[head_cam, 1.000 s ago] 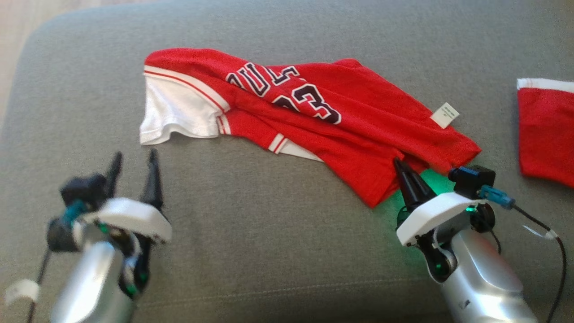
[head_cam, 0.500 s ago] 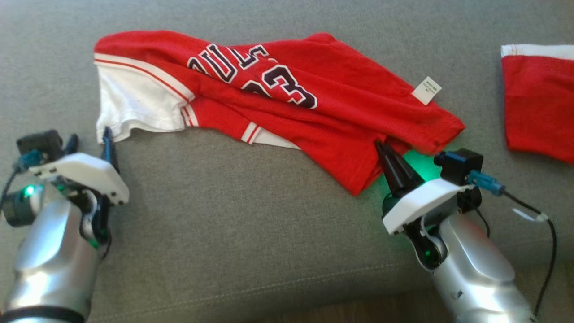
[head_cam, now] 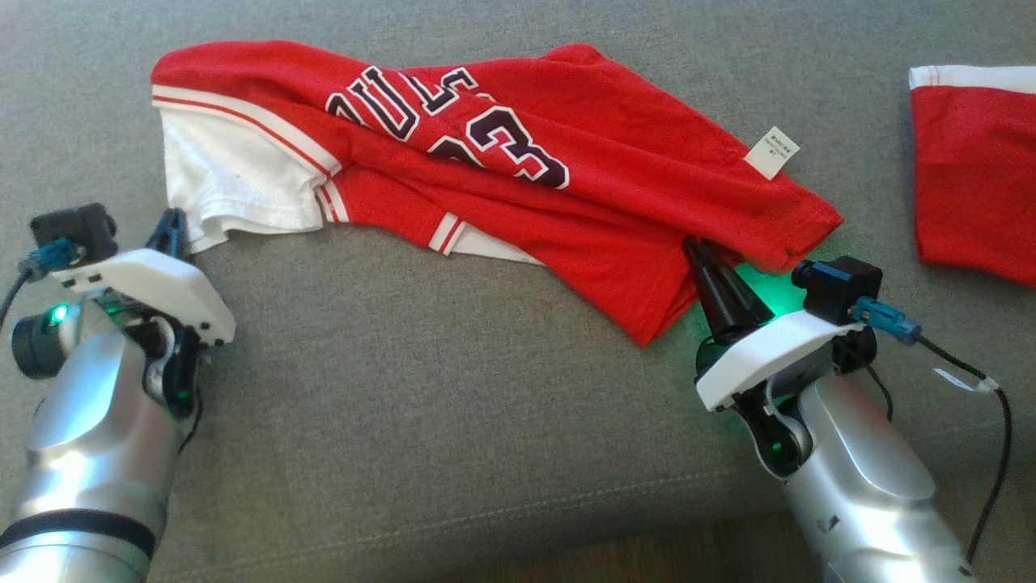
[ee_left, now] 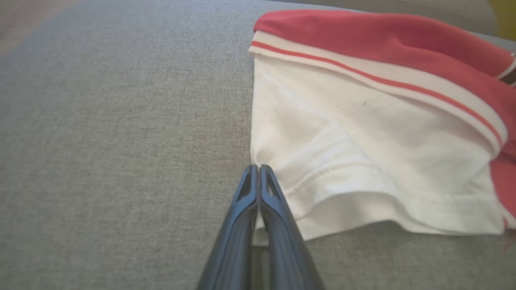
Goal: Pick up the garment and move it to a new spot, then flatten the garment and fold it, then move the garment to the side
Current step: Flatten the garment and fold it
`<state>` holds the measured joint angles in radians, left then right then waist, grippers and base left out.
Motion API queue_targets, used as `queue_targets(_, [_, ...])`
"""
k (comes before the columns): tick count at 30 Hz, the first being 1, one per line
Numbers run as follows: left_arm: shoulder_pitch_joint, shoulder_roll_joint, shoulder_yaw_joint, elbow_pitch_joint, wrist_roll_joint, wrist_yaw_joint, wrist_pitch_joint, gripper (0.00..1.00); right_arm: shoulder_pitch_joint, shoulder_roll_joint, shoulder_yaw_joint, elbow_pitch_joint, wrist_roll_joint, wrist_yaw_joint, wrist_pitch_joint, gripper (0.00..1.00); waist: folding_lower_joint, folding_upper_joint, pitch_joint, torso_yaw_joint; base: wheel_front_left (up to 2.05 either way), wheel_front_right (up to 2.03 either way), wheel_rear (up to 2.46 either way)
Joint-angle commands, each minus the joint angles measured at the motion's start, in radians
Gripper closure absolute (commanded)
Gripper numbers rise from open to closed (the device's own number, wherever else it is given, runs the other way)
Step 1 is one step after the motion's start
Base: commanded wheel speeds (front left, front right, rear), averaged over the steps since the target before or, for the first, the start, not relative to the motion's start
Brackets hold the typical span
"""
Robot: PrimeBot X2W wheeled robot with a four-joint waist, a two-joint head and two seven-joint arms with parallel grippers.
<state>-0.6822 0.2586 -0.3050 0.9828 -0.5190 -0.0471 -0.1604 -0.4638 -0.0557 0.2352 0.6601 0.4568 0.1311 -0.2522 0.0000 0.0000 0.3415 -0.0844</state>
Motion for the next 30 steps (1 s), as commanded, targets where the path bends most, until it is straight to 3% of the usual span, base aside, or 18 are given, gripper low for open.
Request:
queue_targets(1, [0.007,0.014,0.008,0.005,-0.002,-0.013,0.01,1.0,-0.024,0.005,0.011,-0.028,-0.011,0.0,-0.01,1.0,0.0,0.0,-0.006,0.0,0.0,0.0,0.0])
queue_targets(5, [0.029,-0.004,-0.003,-0.016,-0.01,-0.037,-0.025,1.0,-0.016,0.005,-0.01,-0.029,-0.023,0.0,-0.01,1.0,0.0,0.0,-0.024,0.003,0.0,0.0,0.0])
queue_targets(12, [0.064,-0.009,0.019,-0.112,-0.032,-0.04,-0.074,1.0,0.004,0.005,-0.043,-0.046,-0.04,0.0,-0.01,1.0,0.0,0.0,-0.065,0.01,0.0,0.0,0.0])
queue_targets(17, [0.087,-0.008,0.075,-0.256,-0.094,-0.047,-0.086,1.0,0.019,0.005,-0.106,-0.111,-0.061,0.0,-0.01,1.0,0.0,0.0,-0.116,0.019,0.0,0.0,0.0])
queue_targets(24, [0.087,-0.034,0.176,-0.503,-0.29,-0.059,0.033,1.0,0.012,-0.01,-0.196,-0.268,-0.104,0.0,0.003,1.0,0.0,0.0,-0.208,0.02,0.0,0.0,0.0])
queue_targets(30, [0.034,-0.051,0.243,-0.682,-0.435,0.003,0.183,1.0,-0.055,-0.073,-0.245,-0.452,-0.072,0.0,0.142,1.0,0.0,0.0,-0.262,0.004,0.0,0.0,0.0])
